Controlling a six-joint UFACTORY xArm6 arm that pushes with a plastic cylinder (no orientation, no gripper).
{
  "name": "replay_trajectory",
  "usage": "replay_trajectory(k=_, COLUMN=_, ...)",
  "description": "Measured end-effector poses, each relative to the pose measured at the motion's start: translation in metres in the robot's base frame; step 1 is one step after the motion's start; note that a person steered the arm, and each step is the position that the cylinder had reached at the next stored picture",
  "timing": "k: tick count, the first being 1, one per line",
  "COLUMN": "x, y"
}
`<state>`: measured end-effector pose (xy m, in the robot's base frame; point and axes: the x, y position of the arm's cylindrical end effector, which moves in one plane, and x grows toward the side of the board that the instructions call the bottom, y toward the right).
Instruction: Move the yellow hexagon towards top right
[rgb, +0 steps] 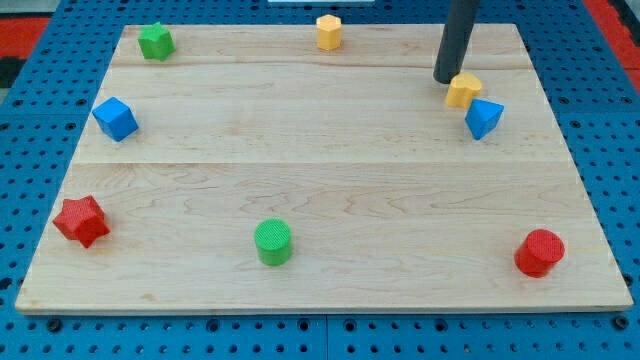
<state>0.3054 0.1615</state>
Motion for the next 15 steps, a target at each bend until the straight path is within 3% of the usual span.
replay_trajectory(k=7, x=-0.018, y=0.009)
replay_trajectory(k=9, x=-0.041, y=0.004)
replay_trajectory(k=11, x=-0.055, y=-0.179)
replay_trajectory(k=12, x=-0.076, y=-0.239)
replay_trajectory(k=14, x=-0.108, y=-0.2)
replay_trajectory(k=15, x=-0.109, y=-0.138)
